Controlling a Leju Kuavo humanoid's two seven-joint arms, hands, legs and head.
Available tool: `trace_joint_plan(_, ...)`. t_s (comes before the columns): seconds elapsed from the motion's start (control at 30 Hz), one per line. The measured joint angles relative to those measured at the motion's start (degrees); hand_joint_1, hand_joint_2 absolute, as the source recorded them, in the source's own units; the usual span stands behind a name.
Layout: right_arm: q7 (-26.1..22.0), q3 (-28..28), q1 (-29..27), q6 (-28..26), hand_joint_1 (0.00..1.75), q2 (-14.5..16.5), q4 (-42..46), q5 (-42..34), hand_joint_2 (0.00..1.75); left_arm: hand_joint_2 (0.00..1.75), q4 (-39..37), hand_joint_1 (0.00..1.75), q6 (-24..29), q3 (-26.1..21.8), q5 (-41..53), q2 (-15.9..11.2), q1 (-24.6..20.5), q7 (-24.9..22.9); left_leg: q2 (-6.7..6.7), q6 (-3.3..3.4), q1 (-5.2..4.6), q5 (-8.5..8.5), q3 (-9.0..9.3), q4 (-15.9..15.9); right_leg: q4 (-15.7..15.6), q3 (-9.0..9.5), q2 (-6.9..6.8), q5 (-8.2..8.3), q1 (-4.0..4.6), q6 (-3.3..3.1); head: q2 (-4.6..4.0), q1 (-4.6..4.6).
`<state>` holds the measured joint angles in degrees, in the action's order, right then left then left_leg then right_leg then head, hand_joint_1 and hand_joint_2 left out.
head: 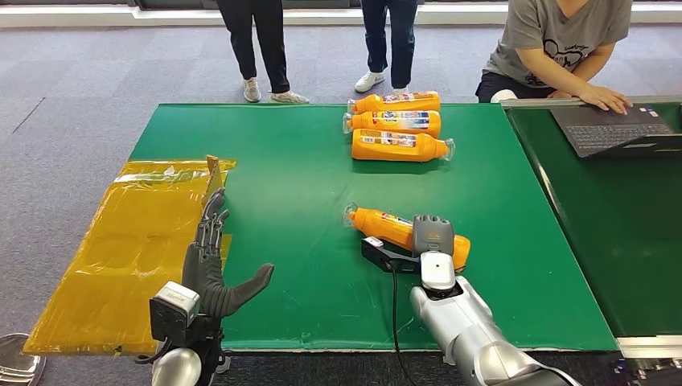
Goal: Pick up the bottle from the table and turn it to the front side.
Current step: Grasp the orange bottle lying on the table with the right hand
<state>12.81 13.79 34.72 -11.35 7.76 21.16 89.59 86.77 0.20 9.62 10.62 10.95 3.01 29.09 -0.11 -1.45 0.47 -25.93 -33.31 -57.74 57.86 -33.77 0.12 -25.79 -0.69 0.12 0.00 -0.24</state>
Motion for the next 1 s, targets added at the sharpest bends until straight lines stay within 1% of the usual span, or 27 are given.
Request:
trace_joint_plan(0.83,-0.20,-0.18,-0.05,-0.34,1.75,0.00,0.00,0.00,1.75,1.75,0.00,0.00,0.00,0.00,0.00,0.02,0.00,0.00,0.00,0.00,0.00,0.00,-0.01,0.00,0.00,0.00,0.00,0.00,0.00,0.00,0.00,0.00)
trace_joint_plan(0.9,-0.77,-0.39,-0.12,-1.56,1.75,0.03,0.00,-0.12,1.75,1.75,0.01,0.00,0.00,0.00,0.00,0.02,0.01,0.00,0.00,0.00,0.00,0.00,-0.02,0.00,0.00,0.00,0.00,0.00,0.00,0.00,0.00,0.00)
trace_joint_plan(0.93,-1.57,-0.54,-0.26,-3.01,1.75,0.11,0.01,-0.43,1.75,1.75,0.05,0.00,0.01,-0.01,0.01,0.02,0.06,0.00,0.00,0.00,0.00,0.00,-0.03,0.00,0.00,0.00,-0.01,0.00,0.00,0.00,0.00,0.00)
trace_joint_plan(0.97,-3.05,-0.72,-0.57,-5.48,1.75,0.27,0.12,-1.13,1.75,1.75,0.15,0.00,0.03,-0.04,0.02,0.02,0.18,0.01,0.00,0.00,0.01,0.00,-0.06,0.00,0.00,-0.01,-0.01,0.01,0.01,-0.01,0.00,0.00)
trace_joint_plan(1.0,-5.30,-0.95,-1.14,-9.05,1.75,0.58,0.55,-2.29,1.75,1.75,0.36,0.00,0.08,-0.10,0.04,0.03,0.43,0.03,0.00,-0.01,0.01,0.01,-0.09,0.00,0.00,-0.05,0.00,0.02,0.01,-0.02,0.00,0.00)
